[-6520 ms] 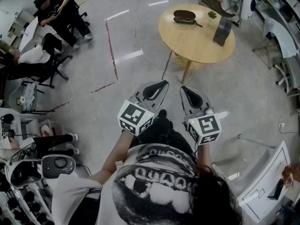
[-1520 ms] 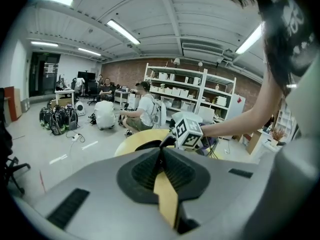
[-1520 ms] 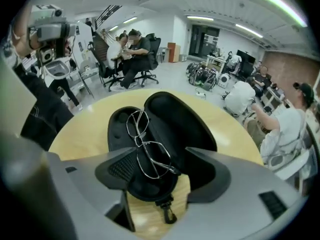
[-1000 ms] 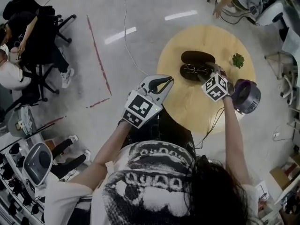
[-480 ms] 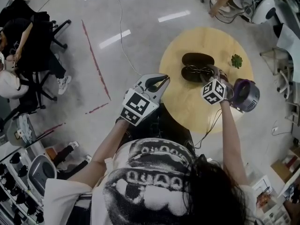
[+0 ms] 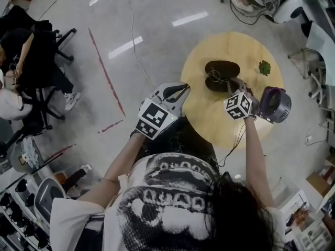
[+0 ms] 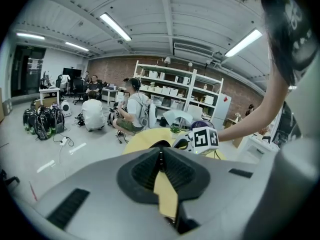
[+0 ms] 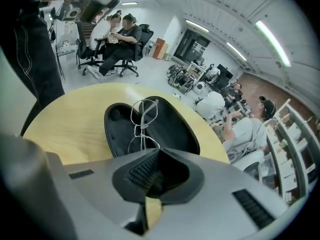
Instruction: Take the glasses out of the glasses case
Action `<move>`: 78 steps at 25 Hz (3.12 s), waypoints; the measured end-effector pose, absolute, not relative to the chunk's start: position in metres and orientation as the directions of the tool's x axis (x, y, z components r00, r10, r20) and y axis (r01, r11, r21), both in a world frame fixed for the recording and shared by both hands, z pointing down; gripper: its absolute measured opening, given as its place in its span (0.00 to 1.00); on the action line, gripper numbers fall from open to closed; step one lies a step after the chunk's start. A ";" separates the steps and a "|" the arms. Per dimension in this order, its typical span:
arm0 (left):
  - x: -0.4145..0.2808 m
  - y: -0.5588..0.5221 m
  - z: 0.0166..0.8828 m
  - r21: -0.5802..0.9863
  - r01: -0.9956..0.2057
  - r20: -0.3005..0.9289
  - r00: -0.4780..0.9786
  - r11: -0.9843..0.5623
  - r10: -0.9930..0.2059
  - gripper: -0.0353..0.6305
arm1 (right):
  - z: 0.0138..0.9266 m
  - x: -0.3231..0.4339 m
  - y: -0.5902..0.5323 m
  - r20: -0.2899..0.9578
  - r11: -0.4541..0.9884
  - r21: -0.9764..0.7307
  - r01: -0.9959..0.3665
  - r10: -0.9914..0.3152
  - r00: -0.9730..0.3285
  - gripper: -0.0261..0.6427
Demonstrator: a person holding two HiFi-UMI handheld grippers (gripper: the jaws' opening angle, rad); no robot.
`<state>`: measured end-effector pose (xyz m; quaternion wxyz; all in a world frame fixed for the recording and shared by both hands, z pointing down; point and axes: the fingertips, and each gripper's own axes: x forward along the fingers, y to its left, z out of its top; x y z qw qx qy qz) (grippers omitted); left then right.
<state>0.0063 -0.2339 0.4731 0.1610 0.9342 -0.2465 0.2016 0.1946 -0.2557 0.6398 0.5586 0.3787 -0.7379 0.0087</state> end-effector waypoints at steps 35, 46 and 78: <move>-0.014 -0.246 0.484 0.219 -0.236 0.418 0.900 -0.947 -0.127 0.09 | 0.527 0.120 -0.186 0.683 0.255 0.388 -0.886 -0.724 0.091 0.04; 0.002 -0.218 0.487 0.188 -0.199 0.421 0.901 -0.962 -0.104 0.09 | 0.519 0.115 -0.122 0.685 0.203 0.345 -0.916 -0.722 0.099 0.04; -0.043 0.023 0.456 0.116 -0.279 0.433 0.878 -0.953 -0.205 0.09 | 0.505 0.061 0.102 0.623 0.242 0.248 -0.938 -0.781 -0.037 0.04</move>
